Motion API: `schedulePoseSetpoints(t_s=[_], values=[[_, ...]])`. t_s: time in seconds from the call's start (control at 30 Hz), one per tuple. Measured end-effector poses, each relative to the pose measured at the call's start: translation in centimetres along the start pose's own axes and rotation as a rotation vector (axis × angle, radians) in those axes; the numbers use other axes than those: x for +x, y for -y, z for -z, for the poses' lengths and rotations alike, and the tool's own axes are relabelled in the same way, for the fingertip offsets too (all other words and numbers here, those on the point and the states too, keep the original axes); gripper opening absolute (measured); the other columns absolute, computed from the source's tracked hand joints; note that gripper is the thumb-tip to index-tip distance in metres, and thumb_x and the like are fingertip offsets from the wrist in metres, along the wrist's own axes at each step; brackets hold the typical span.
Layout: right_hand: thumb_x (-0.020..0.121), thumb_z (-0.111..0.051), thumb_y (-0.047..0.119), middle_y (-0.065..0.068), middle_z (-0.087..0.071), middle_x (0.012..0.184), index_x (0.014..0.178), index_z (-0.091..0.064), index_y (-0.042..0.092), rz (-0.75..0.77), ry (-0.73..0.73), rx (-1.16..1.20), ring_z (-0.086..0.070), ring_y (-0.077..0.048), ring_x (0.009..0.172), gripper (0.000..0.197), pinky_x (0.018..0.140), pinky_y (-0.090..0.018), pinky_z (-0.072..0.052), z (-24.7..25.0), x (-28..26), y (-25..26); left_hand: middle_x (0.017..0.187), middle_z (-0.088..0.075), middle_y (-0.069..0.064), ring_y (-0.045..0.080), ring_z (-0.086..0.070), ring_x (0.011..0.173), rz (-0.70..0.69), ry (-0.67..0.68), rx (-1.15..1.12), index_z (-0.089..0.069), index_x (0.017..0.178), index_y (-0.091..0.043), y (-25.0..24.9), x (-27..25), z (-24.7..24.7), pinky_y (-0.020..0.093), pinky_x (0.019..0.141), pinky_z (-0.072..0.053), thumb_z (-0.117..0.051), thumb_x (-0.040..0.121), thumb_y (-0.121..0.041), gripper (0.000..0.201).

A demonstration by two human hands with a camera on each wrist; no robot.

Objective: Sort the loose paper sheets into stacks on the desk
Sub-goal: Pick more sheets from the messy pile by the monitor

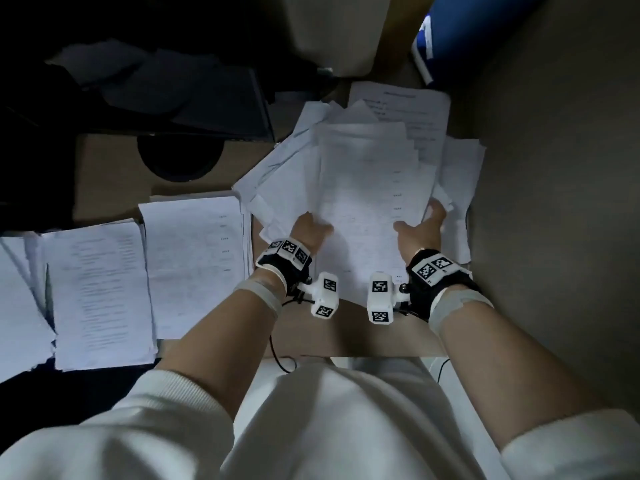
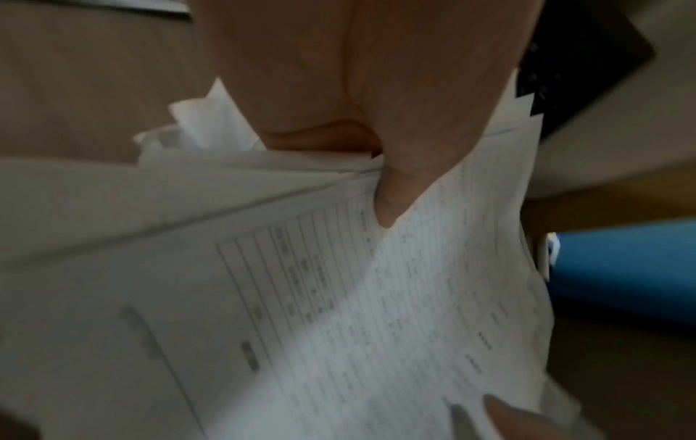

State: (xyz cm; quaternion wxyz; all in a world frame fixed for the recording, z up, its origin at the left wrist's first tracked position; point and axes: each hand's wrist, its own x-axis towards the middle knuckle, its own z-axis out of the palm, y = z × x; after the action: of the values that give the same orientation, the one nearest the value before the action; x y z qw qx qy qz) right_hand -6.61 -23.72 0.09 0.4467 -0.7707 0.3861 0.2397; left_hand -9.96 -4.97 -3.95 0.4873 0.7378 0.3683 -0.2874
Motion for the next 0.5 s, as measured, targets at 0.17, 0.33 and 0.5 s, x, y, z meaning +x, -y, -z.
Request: schedulePoseSetpoints(t_s=[0.17, 0.33, 0.5], values=[[0.084, -0.067, 0.019, -0.016, -0.054, 0.138, 0.144, -0.036, 0.007, -0.073, 0.095, -0.209, -0.06, -0.031, 0.107, 0.069, 0.093, -0.039, -0.051, -0.1, 0.0, 0.6, 0.113, -0.067, 0.02, 0.033, -0.064, 0.103, 0.067, -0.11, -0.281, -0.061, 0.118, 0.003, 1.7, -1.4, -0.1, 0.036, 0.086, -0.052, -0.06, 0.091, -0.008, 0.03], [0.093, -0.066, 0.024, -0.017, -0.056, 0.134, 0.142, -0.042, -0.005, -0.101, 0.23, -0.365, -0.058, -0.033, 0.109, 0.061, 0.087, -0.036, -0.046, 0.4, 0.4, 0.2, 0.114, -0.066, 0.012, 0.025, -0.062, 0.096, 0.122, -0.036, -0.378, -0.061, 0.124, -0.003, 2.5, -2.0, -0.4, 0.032, 0.084, -0.048, -0.073, 0.085, -0.011, 0.041], [0.097, -0.06, 0.026, -0.015, -0.049, 0.146, 0.146, -0.04, -0.002, -0.029, 0.254, -0.34, -0.05, -0.034, 0.129, 0.059, 0.102, -0.037, -0.043, 0.9, 0.6, 1.0, 0.114, -0.066, 0.008, 0.025, -0.063, 0.1, 0.05, -0.131, -0.396, -0.059, 0.126, -0.003, 1.2, -3.1, -0.3, 0.032, 0.086, -0.05, -0.069, 0.092, -0.025, 0.042]])
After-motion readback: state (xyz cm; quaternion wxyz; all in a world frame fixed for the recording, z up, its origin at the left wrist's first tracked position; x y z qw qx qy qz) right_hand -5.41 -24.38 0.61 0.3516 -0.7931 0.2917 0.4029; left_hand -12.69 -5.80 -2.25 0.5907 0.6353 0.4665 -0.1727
